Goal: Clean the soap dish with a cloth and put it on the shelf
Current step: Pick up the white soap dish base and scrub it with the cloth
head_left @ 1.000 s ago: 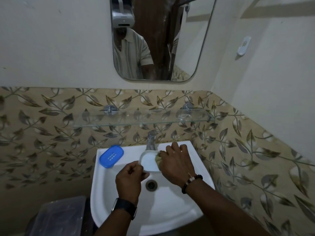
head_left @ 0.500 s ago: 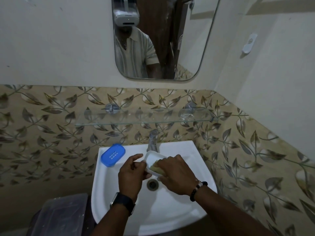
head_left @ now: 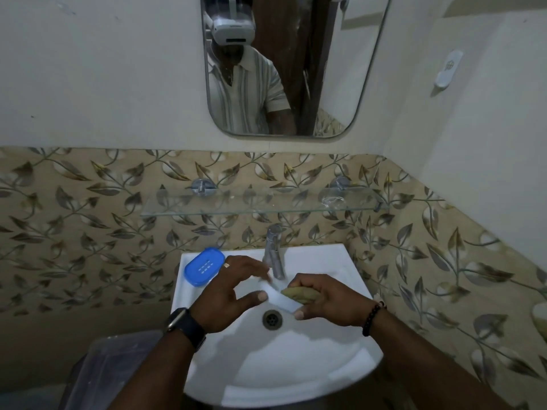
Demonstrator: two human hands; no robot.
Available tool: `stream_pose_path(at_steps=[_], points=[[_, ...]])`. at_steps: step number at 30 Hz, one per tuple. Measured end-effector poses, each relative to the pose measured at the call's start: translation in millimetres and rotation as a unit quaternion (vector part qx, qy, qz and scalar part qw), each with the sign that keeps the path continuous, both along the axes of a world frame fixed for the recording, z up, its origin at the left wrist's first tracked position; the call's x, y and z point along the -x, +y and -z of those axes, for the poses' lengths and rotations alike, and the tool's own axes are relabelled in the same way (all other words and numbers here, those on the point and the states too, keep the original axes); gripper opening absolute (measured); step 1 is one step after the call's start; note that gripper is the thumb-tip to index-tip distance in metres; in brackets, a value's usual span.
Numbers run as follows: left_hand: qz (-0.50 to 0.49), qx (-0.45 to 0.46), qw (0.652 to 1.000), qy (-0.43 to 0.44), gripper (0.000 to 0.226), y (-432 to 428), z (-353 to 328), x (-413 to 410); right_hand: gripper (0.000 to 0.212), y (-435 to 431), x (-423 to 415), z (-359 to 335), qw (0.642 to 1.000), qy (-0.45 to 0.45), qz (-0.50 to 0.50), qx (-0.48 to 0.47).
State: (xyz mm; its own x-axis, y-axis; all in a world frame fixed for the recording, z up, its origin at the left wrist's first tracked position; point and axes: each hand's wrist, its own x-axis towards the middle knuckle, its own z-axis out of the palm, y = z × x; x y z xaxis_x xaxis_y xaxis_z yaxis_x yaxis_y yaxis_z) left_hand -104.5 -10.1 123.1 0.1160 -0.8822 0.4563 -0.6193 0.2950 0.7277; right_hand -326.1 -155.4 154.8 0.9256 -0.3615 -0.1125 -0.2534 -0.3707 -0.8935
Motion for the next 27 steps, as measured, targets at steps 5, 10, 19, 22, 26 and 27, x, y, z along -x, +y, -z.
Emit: stream_pose_path(at_steps=[5, 10, 19, 22, 26, 27], points=[[0.019, -0.090, 0.996, -0.003, 0.012, -7.6, -2.5, 4.4, 0.027, -6.5, 0.3, 11.1, 0.991, -0.090, 0.095, -0.003], [-0.059, -0.079, 0.988, 0.120, 0.025, -20.6, 9.9, 26.7, 0.031, 19.9, -14.6, 32.8, 0.901, -0.238, 0.232, 0.279], [-0.059, -0.028, 0.964, 0.257, 0.039, -24.3, 6.9, 45.8, 0.042, 21.4, -9.0, 49.7, 0.904, -0.251, 0.262, 0.226], [-0.040, -0.024, 0.955, 0.292, 0.035, -28.3, 4.1, 47.1, 0.045, 28.0, -14.4, 49.2, 0.884, -0.278, 0.181, 0.329], [-0.034, 0.001, 0.936, 0.351, 0.032, -29.4, 0.9, 48.7, 0.034, 16.6, -20.3, 36.1, 0.884, -0.281, 0.181, 0.327], [-0.043, 0.010, 0.927, 0.372, 0.032, -29.6, -0.3, 48.6, 0.030, 15.1, -21.7, 34.5, 0.892, -0.282, 0.212, 0.284]])
